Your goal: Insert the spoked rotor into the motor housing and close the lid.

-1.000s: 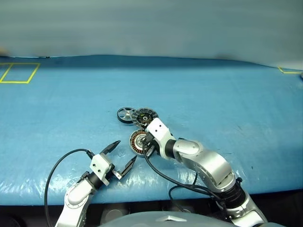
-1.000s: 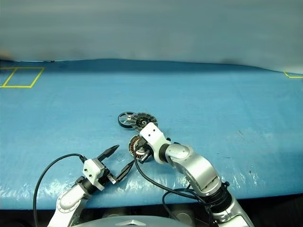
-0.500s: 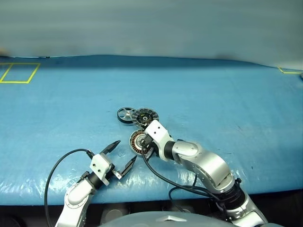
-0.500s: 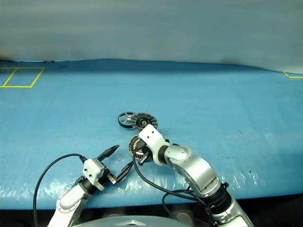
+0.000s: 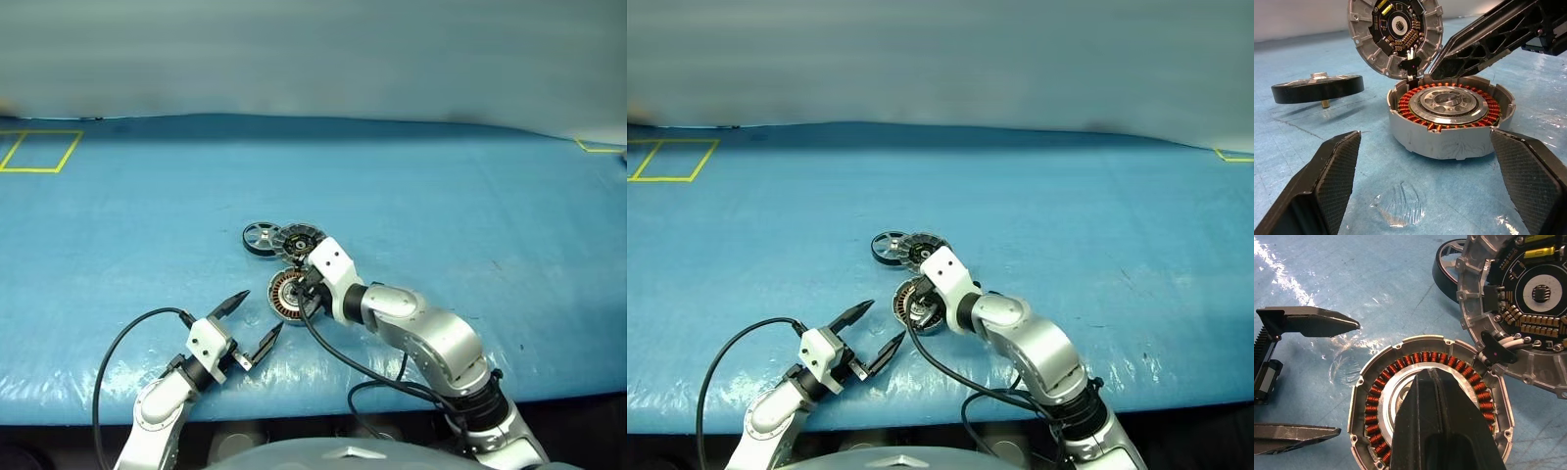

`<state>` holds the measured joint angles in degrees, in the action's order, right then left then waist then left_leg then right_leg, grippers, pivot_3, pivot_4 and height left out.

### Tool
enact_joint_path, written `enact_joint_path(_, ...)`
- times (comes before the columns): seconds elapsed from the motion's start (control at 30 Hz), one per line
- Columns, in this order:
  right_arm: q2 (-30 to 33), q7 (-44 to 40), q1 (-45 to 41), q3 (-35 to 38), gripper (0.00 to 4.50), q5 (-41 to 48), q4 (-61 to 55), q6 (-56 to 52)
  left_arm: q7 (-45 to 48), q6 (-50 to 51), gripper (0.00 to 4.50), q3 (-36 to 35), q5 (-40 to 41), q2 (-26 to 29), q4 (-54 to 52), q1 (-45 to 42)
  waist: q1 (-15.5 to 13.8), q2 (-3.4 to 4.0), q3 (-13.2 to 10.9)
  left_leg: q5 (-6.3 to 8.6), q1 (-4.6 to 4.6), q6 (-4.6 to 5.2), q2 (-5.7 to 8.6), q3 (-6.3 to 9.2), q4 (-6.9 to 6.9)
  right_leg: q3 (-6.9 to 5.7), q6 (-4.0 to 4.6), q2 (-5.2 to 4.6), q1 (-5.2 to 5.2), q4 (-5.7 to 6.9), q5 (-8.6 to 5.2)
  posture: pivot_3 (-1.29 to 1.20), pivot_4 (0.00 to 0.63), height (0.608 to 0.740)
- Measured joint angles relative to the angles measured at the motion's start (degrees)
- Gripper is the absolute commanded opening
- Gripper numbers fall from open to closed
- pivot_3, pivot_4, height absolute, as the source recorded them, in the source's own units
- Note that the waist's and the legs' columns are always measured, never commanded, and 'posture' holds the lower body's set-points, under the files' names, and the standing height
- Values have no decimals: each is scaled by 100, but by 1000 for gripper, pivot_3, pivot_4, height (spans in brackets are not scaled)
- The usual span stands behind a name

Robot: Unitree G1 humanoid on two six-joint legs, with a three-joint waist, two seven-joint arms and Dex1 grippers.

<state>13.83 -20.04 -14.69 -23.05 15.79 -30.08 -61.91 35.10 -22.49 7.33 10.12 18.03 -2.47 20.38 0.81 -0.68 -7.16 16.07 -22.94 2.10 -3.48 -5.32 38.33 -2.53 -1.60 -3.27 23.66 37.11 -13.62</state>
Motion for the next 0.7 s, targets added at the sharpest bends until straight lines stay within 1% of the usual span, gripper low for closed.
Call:
enact_joint_path(0.4,256,-90,63,-277,15,26,32,-14,-5,-2,4500,0,-2,-9,2,-28,0,0,0,0,0,0,0,0,0,0,1,0,0,0,-1,0,150,740)
enact_joint_path(0.7,362,-110,183,-289,15,55,-169,-117,0,-5,4500,1,-2,-11,23,-66,0,0,0,0,0,0,0,1,-2,-1,1,0,-1,-3,-1,0,150,740)
